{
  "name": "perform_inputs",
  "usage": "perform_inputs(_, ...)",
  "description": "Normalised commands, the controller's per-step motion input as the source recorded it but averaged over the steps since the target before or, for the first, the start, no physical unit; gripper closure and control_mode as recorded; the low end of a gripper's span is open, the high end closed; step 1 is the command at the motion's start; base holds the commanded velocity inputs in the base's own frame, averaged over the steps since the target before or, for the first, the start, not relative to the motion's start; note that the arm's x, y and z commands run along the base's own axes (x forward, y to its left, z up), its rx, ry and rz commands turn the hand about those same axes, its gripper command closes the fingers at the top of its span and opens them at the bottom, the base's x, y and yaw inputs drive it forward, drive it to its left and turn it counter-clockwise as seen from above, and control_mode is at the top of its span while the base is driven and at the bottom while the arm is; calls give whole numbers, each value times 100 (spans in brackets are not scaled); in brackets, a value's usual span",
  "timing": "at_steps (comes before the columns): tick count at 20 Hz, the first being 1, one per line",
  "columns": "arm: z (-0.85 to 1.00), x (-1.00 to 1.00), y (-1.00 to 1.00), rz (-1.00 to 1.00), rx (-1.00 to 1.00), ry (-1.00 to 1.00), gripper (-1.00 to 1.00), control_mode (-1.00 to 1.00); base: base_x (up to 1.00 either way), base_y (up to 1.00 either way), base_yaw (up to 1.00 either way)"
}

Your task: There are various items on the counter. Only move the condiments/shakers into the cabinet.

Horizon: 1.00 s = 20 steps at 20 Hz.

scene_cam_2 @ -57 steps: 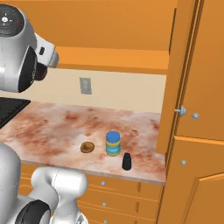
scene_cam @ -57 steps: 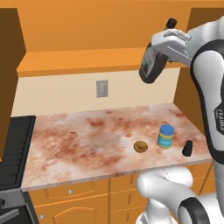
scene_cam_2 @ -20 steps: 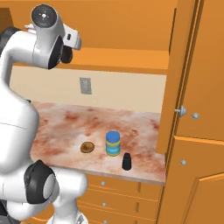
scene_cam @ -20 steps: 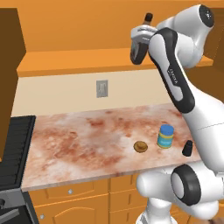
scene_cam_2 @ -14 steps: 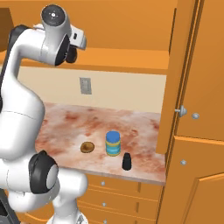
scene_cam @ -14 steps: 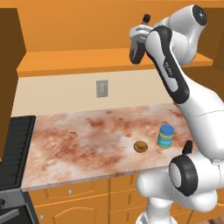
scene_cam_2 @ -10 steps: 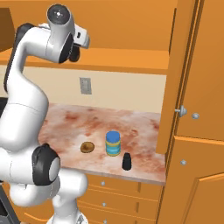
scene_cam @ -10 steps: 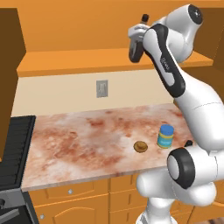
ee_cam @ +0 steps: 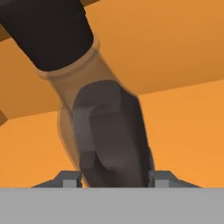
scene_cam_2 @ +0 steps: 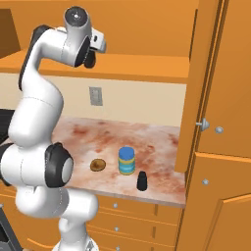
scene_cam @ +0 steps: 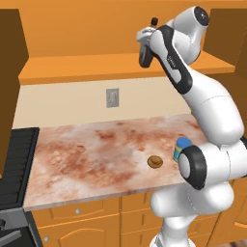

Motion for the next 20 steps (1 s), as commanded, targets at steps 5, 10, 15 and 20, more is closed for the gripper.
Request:
perform_inputs(5, -26, 54, 0, 0, -2, 3, 100, -100, 0, 0, 0)
perform_inputs(10, -7, 55, 0, -1, 0, 1, 100, -100, 0, 0, 0)
perform_inputs(15, -10, 52, -2, -1, 0, 0, 100, -100, 0, 0, 0)
perform_inputs(20, -8, 50, 0, -1, -1, 0, -100, -100, 0, 0, 0)
